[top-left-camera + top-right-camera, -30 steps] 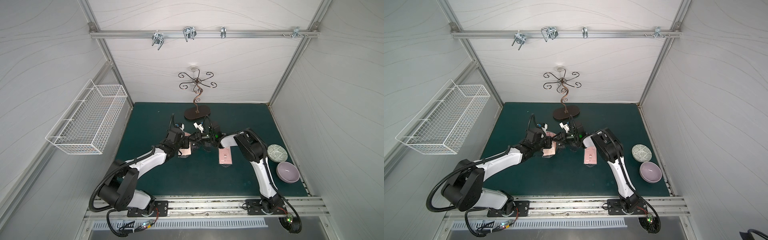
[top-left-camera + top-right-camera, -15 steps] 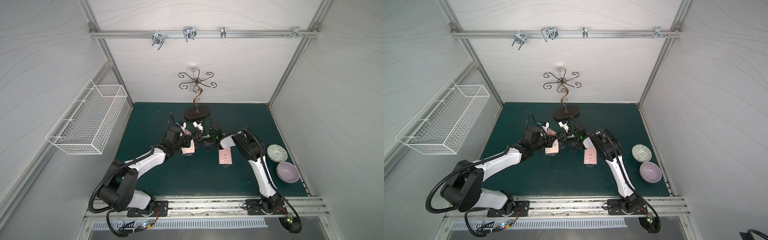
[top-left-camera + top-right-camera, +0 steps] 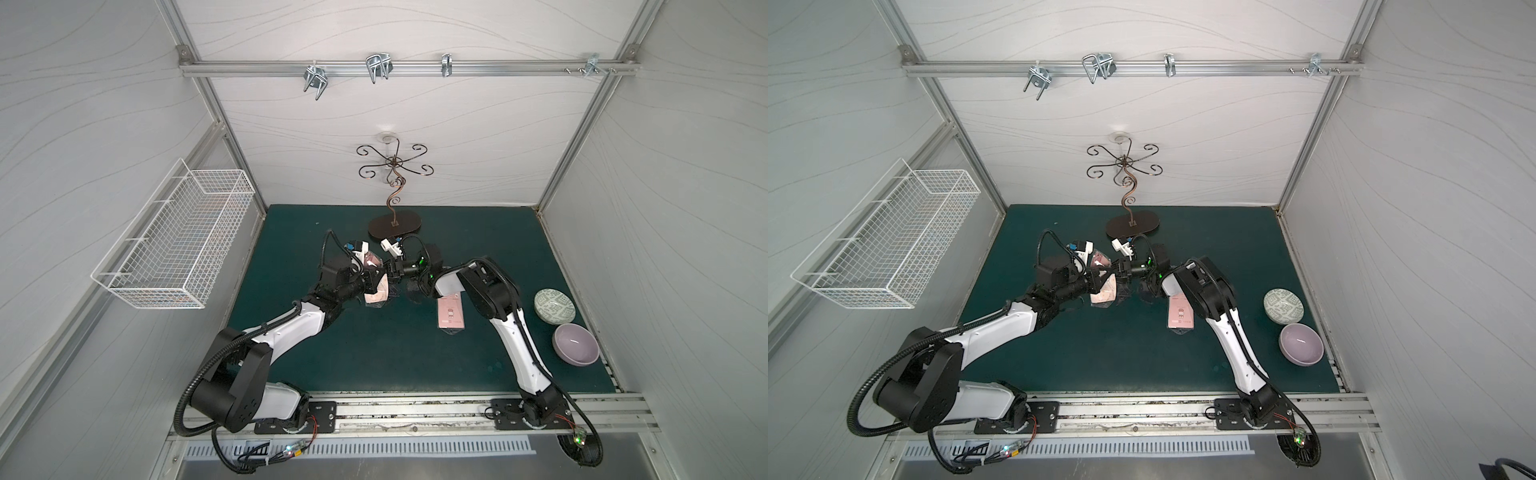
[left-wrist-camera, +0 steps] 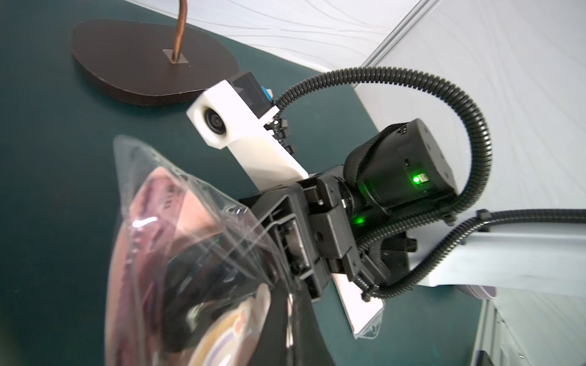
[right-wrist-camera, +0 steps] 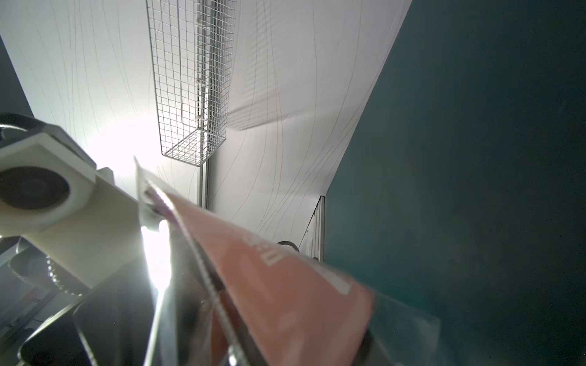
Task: Open the ruler set and take out the ruler
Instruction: Take out the ruler from the ruler set bag.
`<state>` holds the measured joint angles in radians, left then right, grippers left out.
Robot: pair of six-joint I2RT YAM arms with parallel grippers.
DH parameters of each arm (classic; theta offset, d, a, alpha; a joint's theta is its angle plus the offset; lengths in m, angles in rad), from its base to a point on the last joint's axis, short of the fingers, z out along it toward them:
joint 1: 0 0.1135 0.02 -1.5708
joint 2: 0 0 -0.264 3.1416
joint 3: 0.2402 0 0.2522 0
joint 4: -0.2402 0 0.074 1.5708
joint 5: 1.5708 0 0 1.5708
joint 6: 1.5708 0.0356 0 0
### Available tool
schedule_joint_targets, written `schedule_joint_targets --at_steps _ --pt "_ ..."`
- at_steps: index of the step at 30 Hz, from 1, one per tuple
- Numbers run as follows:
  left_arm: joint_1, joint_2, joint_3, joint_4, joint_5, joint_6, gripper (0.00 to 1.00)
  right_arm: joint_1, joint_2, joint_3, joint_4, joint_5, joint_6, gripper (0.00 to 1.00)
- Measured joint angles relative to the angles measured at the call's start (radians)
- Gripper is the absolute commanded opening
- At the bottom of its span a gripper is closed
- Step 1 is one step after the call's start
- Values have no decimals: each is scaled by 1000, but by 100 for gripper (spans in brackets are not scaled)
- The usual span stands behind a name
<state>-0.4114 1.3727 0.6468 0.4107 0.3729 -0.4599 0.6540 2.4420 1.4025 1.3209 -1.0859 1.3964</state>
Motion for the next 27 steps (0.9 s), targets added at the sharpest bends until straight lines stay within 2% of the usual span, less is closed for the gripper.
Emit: schedule_joint_targets --at_steps 1,2,10,20,27 --pt "0 1 0 9 12 -4 0 0 0 3 4 2 1 2" --pt "-1 2 -1 19 27 -6 0 0 0 3 4 5 5 0" --pt "-2 -17 -5 -13 17 15 0 -4 -3 -26 -4 10 1 0" --pt "-2 -91 -29 -120 -134 118 0 -76 -117 -201 -130 60 -80 0" --pt "-2 -89 -29 -142 -188 150 0 -109 -195 -273 -235 82 -169 0"
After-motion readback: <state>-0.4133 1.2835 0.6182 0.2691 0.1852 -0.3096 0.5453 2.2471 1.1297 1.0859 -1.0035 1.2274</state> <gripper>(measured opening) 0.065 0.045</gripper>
